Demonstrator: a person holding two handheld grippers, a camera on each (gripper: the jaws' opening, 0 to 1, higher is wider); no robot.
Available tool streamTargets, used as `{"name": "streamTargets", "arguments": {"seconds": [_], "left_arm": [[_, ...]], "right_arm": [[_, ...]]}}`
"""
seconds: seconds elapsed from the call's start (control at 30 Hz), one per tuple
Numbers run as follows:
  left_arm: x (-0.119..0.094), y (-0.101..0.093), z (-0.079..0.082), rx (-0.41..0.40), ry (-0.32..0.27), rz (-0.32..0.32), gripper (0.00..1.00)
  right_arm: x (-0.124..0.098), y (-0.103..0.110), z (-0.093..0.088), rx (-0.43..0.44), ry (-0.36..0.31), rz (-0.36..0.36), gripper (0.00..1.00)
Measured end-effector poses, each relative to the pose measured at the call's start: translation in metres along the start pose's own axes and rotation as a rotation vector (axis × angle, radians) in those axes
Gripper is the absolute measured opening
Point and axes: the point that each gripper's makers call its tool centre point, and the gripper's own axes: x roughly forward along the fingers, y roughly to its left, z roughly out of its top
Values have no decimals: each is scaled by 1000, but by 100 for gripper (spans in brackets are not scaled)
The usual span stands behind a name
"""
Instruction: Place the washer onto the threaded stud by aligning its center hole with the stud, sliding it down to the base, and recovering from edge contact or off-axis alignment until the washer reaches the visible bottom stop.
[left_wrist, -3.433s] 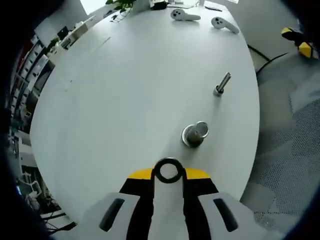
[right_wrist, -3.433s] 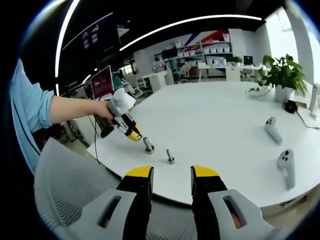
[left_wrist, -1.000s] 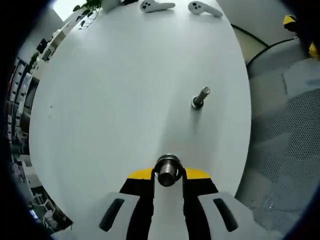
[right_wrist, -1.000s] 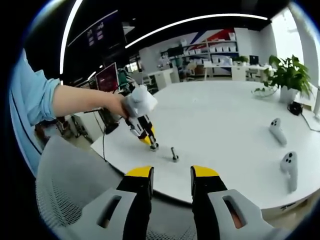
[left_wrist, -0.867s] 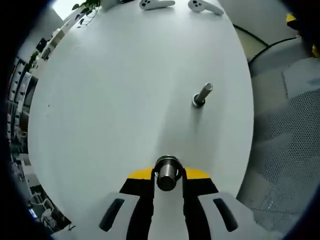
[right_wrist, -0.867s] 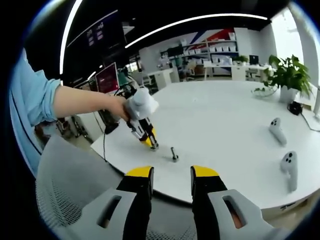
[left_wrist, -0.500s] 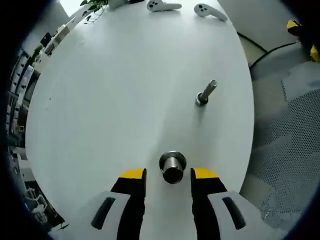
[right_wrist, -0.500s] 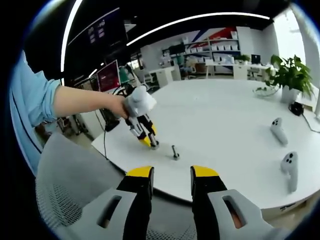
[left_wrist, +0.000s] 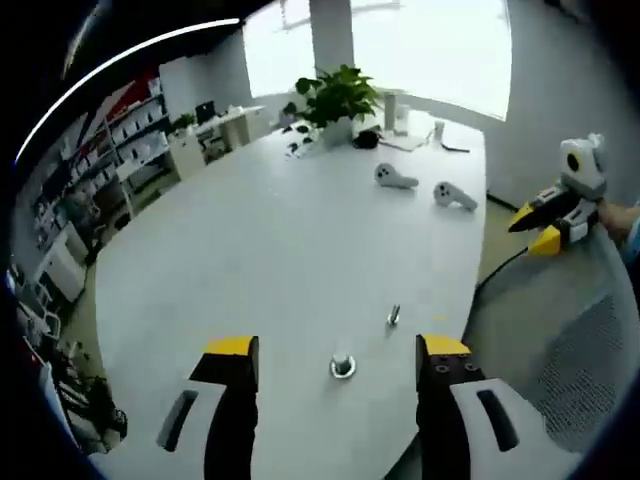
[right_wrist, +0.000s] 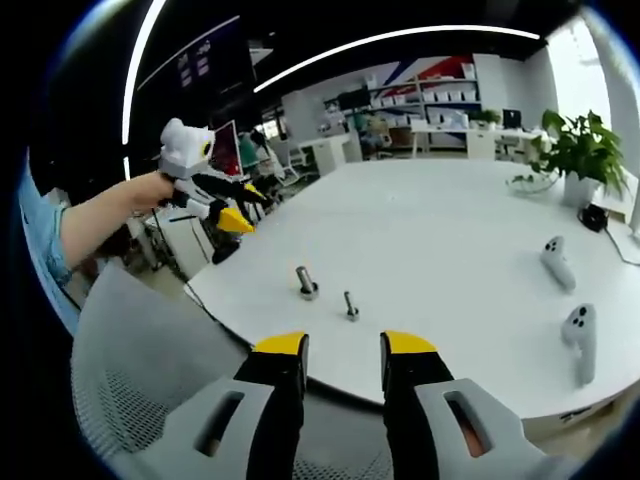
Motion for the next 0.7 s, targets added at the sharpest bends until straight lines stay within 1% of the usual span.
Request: {"name": "streamTargets", "arguments": {"seconds": [0.03,0.07,0.1,0.13,0.17,0.2,0.27,0.3,0.33,0.37,0.4,0.5,0.57,0.6,0.63,0.67,0.7], "left_arm": [[-13,2,-1,-10,-14,46,81],[-19,2,0,-27,-35,69,83],[-30,-2,-1,-63,-67,81,84],[-35,-4,-1,-89,-87,86,84],[-44,-6,-3,-135,-114,98,85],[-49,-6,-6,-163,-130,111,87],[-60,-5,-12,-211,-163,137,94],[-67,-3,-16,-254,-197,165,100],[-72,-3,-17,-273,-223,178,99],[-76,-4,-22,-298,-229,188,100],[-81,-3,-29,-349,-241,216,99],[-88,-6,-46,-425,-255,250,99],[-89,-8,-55,-453,-260,273,99],[-89,-9,-58,-469,-271,296,99],[-89,-8,-60,-458,-266,316,99],[-95,0,-62,-413,-268,384,99],[-98,5,-63,-392,-264,419,99]], "right_arm": [[0,0,0,2,0,-3,31],[0,0,0,2,2,-4,31],[0,-1,-1,3,7,-5,31],[0,0,-1,3,10,-4,31],[0,0,-2,4,16,-3,31],[0,0,-3,4,18,-3,31],[0,0,-2,4,14,-1,31],[0,0,-1,4,7,-1,31],[0,-1,-1,4,7,-1,31],[0,-1,-2,4,8,-1,31],[0,-1,-3,1,18,1,31],[0,-1,-4,0,21,1,31],[0,-2,-3,-1,20,-3,32],[0,-3,-3,0,17,-9,33],[-1,-4,-3,-1,15,-14,35],[-1,-5,-3,0,13,-23,36],[-1,-6,-3,-1,12,-30,38]]}}
